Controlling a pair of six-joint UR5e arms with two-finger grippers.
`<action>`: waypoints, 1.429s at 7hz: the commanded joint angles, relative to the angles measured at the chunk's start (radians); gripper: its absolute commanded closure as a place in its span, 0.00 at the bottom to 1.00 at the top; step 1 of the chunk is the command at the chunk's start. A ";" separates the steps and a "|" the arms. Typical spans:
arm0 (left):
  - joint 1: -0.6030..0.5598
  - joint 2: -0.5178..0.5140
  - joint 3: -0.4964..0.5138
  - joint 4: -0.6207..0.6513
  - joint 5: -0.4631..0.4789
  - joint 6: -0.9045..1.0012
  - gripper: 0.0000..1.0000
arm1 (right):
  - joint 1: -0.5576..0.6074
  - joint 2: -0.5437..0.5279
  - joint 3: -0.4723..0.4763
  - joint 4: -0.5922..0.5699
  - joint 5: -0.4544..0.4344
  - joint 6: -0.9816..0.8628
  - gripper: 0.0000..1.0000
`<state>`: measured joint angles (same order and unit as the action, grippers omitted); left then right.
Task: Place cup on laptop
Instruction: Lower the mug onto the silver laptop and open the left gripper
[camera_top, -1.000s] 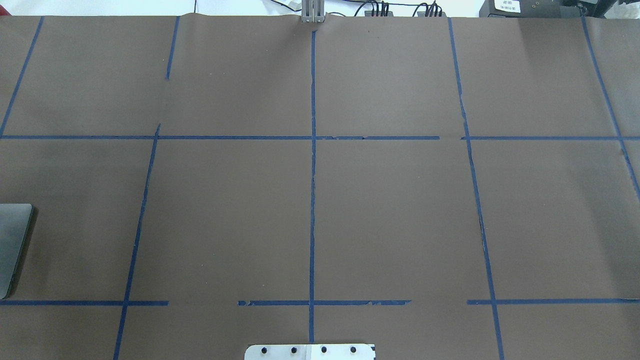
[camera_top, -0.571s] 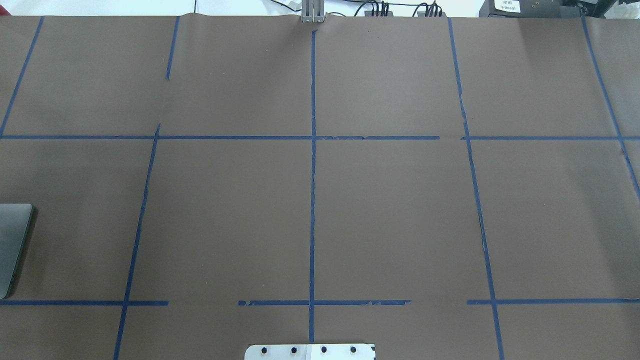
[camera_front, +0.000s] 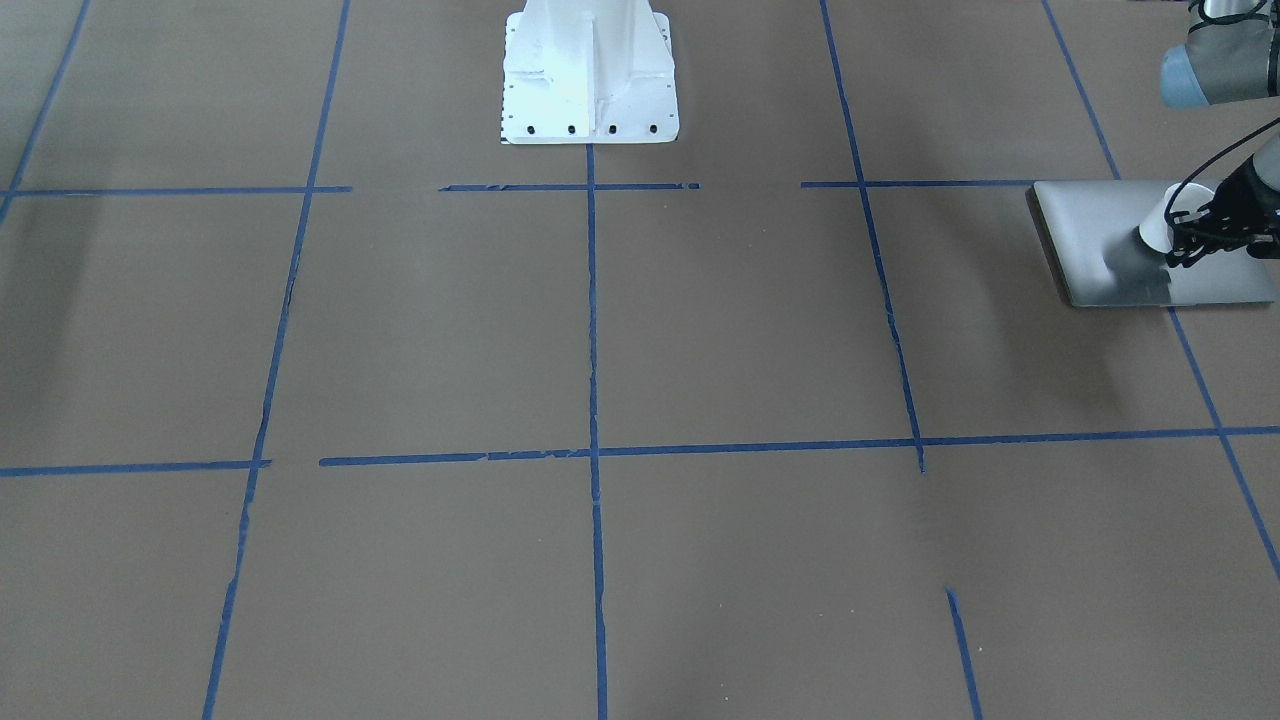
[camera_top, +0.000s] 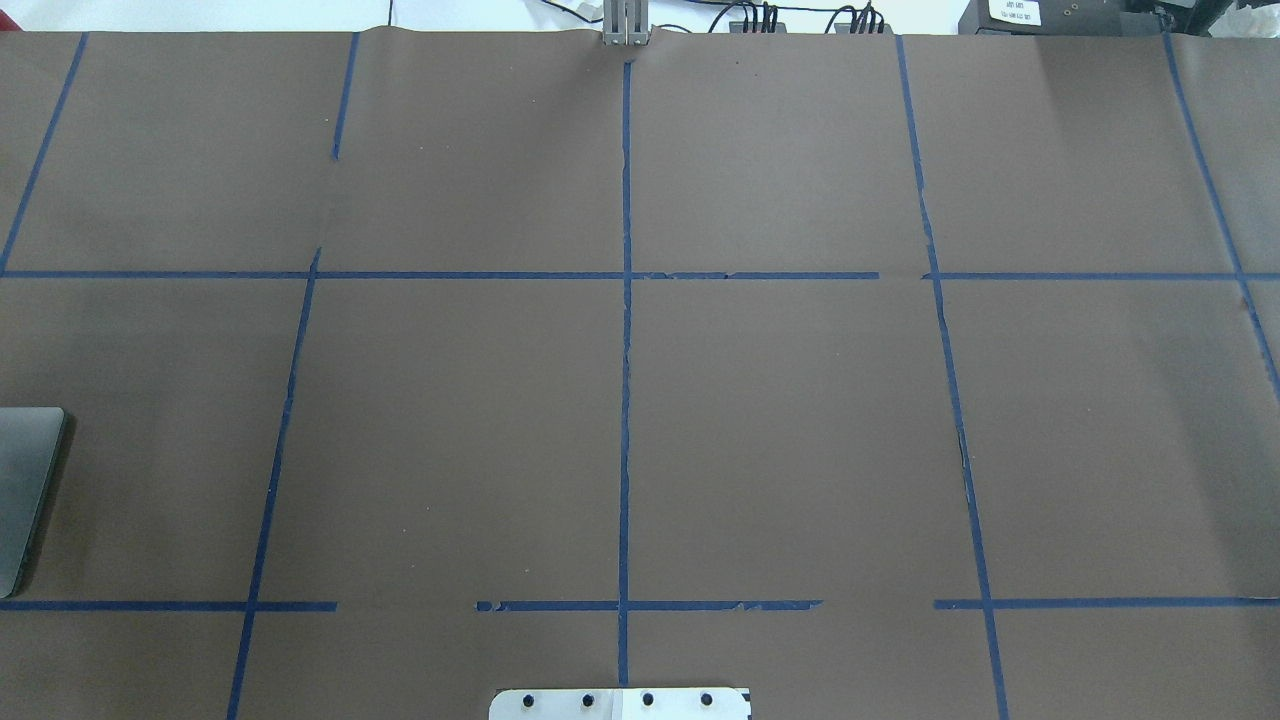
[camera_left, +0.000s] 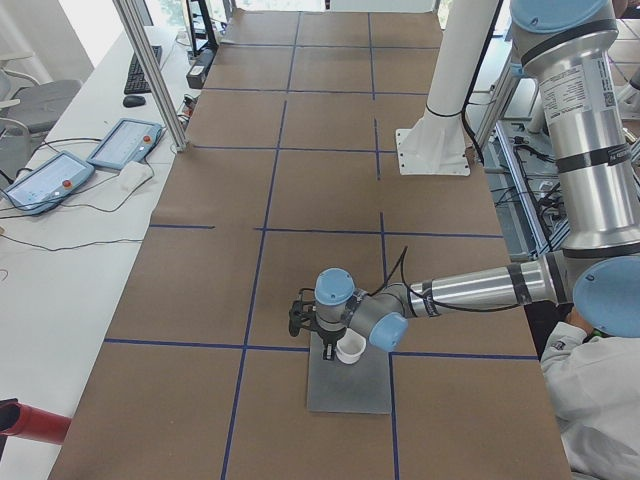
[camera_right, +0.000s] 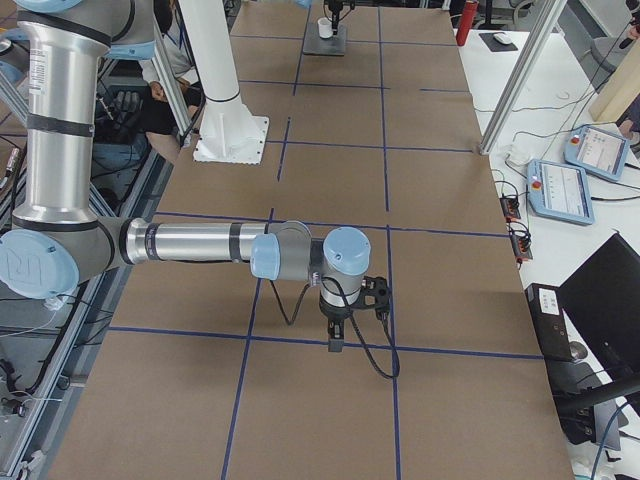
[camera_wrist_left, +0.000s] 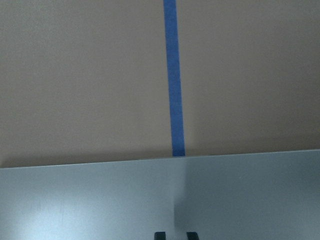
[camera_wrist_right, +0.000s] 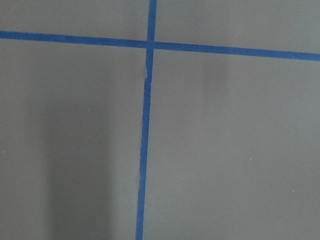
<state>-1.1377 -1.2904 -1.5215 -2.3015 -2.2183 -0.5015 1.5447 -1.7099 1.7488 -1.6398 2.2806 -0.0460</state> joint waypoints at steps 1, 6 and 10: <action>-0.004 0.002 -0.006 -0.025 -0.056 0.004 0.00 | 0.000 0.001 0.000 0.000 0.000 0.000 0.00; -0.416 0.030 -0.375 0.501 -0.120 0.456 0.00 | 0.000 0.001 0.000 -0.002 0.000 0.000 0.00; -0.487 -0.003 -0.433 0.751 -0.080 0.629 0.00 | 0.000 -0.001 0.000 0.000 0.000 0.000 0.00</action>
<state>-1.6162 -1.3032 -1.9531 -1.5696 -2.2962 0.1150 1.5447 -1.7103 1.7487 -1.6399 2.2804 -0.0460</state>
